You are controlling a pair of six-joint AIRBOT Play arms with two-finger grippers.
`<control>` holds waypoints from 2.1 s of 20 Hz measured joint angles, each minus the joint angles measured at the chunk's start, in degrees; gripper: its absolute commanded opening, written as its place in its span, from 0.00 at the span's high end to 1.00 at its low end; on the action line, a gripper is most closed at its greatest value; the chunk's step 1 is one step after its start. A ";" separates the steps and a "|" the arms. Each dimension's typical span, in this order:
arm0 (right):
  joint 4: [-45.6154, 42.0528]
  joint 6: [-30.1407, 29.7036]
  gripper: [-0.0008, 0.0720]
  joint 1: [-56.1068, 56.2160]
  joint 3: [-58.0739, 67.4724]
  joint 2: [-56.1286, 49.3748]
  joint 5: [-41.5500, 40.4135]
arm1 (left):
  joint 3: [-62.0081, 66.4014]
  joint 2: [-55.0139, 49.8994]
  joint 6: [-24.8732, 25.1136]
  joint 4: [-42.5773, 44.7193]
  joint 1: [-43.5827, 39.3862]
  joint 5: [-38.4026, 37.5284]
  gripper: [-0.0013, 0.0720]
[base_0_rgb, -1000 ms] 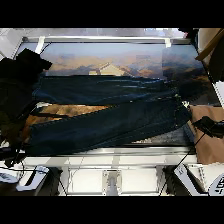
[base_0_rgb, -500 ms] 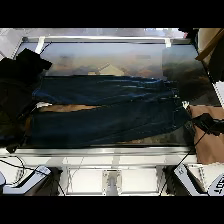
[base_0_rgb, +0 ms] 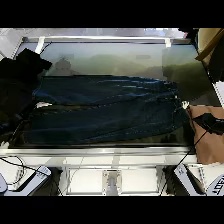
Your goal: Fold the clothes and pants, and hang the long-sleeved shirts on hangers.
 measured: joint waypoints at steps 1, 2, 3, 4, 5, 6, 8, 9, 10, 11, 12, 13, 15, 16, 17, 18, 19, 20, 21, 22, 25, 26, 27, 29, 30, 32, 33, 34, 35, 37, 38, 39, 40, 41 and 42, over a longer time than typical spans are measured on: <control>-0.72 -0.28 0.44 -1.05 -0.90 0.74 0.50 | -1.07 1.07 -1.07 0.83 1.60 -1.09 0.03; -1.22 -0.68 0.44 -2.27 -1.90 1.53 0.90 | -2.49 2.12 -2.12 1.01 3.45 -2.21 0.03; -1.51 -1.11 0.44 -3.67 -3.10 2.36 1.09 | -4.07 3.04 -2.47 0.72 5.35 -2.89 0.03; -1.46 -1.49 0.44 -4.90 -4.11 3.23 1.27 | -5.81 4.00 -2.58 -0.20 7.41 -3.10 0.03; -1.29 -1.90 0.44 -5.95 -4.94 4.02 1.57 | -7.69 4.96 -2.51 -1.27 9.60 -3.69 0.03; -0.90 -2.27 0.44 -6.82 -5.57 4.79 1.86 | -9.35 5.77 -2.25 -1.99 11.67 -4.24 0.03; -0.57 -2.80 0.44 -7.82 -6.34 5.88 1.86 | -12.57 6.95 -1.11 -2.64 15.98 -4.55 0.05; -0.42 -2.97 0.44 -8.17 -6.62 6.23 1.86 | -14.08 7.34 -0.31 -3.37 18.08 -4.50 0.11; -0.31 -3.10 0.44 -8.37 -6.75 6.47 1.88 | -15.50 7.61 0.92 -4.70 19.89 -4.07 0.13; -0.02 -3.19 0.44 -8.55 -6.91 6.67 1.86 | -16.74 7.76 2.08 -6.67 21.20 -3.04 0.13; 0.02 -3.26 0.44 -8.63 -6.99 6.84 1.92 | -18.01 7.82 3.21 -8.74 22.23 -1.73 0.13; 0.39 -3.37 0.44 -8.74 -7.06 6.91 1.86 | -19.06 7.80 4.17 -10.47 22.93 -0.85 0.13; 0.76 -3.41 0.44 -8.87 -7.13 7.02 1.86 | -20.92 7.39 6.10 -13.55 23.82 0.66 0.38; 0.87 -3.43 0.44 -8.90 -7.17 7.08 1.84 | -21.70 7.10 7.02 -14.71 24.11 1.55 0.40; 0.98 -3.45 0.44 -8.92 -7.17 7.08 1.92 | -22.25 6.93 7.67 -15.93 24.30 2.23 0.40; 1.05 -3.48 0.44 -8.92 -7.17 7.13 1.88 | -22.69 6.71 8.52 -17.27 24.46 2.91 0.53; 1.16 -3.50 0.44 -8.92 -7.17 7.13 1.95 | -22.97 6.58 9.25 -18.27 24.55 3.37 0.64; 1.18 -3.50 0.44 -8.92 -7.17 7.13 1.99 | -23.19 6.43 9.94 -19.23 24.63 3.91 0.68; 1.22 -3.50 0.44 -8.92 -7.17 7.13 1.99 | -23.34 6.29 10.51 -19.82 24.65 4.31 0.68; 1.25 -3.50 0.44 -8.92 -7.17 7.15 2.01 | -23.47 6.12 11.23 -20.31 24.70 4.79 0.68; 1.31 -3.50 0.44 -8.92 -7.17 7.13 2.03 | -23.65 5.38 12.33 -21.16 24.74 5.22 0.67; 1.33 -3.50 0.44 -8.92 -7.17 7.13 2.08 | -23.67 5.22 12.57 -21.33 24.74 5.20 0.65; 1.36 -3.50 0.44 -8.92 -7.17 7.13 2.25 | -23.56 5.11 12.72 -21.40 24.76 5.03 0.55; 1.38 -3.50 0.44 -8.92 -7.17 7.13 2.71 | -22.47 4.98 12.87 -21.07 24.81 3.21 0.33; 1.36 -3.50 0.44 -8.92 -7.17 7.13 2.95 | -21.44 4.94 12.94 -20.22 24.81 2.27 0.33; 1.31 -3.54 0.44 -8.92 -7.17 7.13 3.13 | -18.97 4.90 12.35 -16.98 24.81 0.28 0.33; 1.27 -3.56 0.44 -8.92 -7.17 7.13 3.08 | -18.12 4.85 11.17 -14.97 24.81 -0.50 0.33; 1.25 -3.56 0.44 -8.92 -7.17 7.13 2.93 | -17.46 4.79 10.38 -12.94 24.81 -1.20 0.33; 1.25 -3.56 0.44 -8.92 -7.17 7.13 2.67 | -17.03 4.59 9.73 -11.32 24.81 -1.79 0.33; 1.22 -3.56 0.44 -8.92 -7.17 7.13 2.49 | -16.52 3.78 8.63 -9.46 24.81 -2.45 0.34; 1.22 -3.56 0.44 -8.92 -7.17 7.13 2.47 | -16.35 3.06 8.52 -8.79 24.81 -2.62 0.34; 1.20 -3.56 0.44 -8.92 -7.17 7.13 2.40 | -16.24 2.29 8.26 -8.39 24.81 -2.62 0.34; 1.20 -3.56 0.44 -8.92 -7.17 7.13 2.36 | -16.15 1.46 8.20 -8.37 24.72 -2.45 0.35; 1.20 -3.56 0.44 -8.92 -7.17 7.13 2.25 | -16.09 0.68 8.20 -8.94 24.44 -1.95 0.40; 1.22 -3.56 0.44 -8.92 -7.17 7.15 2.27 | -16.04 0.09 8.70 -10.05 24.04 -1.20 0.57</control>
